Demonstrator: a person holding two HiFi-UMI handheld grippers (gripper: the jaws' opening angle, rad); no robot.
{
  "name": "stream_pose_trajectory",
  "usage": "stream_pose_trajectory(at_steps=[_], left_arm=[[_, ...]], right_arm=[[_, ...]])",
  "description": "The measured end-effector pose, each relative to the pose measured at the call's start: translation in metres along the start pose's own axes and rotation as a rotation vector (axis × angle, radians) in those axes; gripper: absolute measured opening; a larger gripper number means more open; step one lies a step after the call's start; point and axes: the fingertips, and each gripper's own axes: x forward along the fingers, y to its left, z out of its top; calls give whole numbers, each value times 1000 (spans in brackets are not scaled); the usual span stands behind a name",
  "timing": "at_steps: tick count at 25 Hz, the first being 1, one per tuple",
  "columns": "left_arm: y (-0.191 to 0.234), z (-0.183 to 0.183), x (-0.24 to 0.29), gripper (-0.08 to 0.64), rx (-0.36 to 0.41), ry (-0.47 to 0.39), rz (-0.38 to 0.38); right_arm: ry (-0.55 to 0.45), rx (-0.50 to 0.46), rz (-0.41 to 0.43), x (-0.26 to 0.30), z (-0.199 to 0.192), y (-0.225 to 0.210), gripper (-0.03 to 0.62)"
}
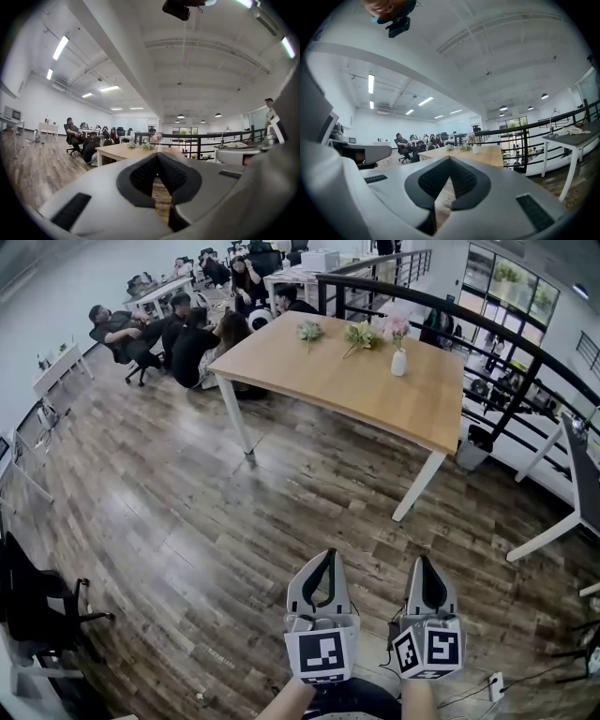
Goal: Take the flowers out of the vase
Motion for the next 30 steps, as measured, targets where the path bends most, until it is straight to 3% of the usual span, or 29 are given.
stream_pose_trajectory(at_steps=[7, 19, 26, 30], left_arm=[[18, 4, 38, 20, -5, -44, -7], [19, -5, 77, 20, -36, 30, -8], [27, -7, 109, 19, -28, 47, 28], [34, 4, 139, 18, -11, -5, 68]], right_arm=[[6, -33, -2, 38, 7, 4, -8], [28, -30, -11, 72, 5, -13, -8], [39, -17, 28, 113, 3, -20, -8], [39, -9, 59, 145, 8, -28, -8]])
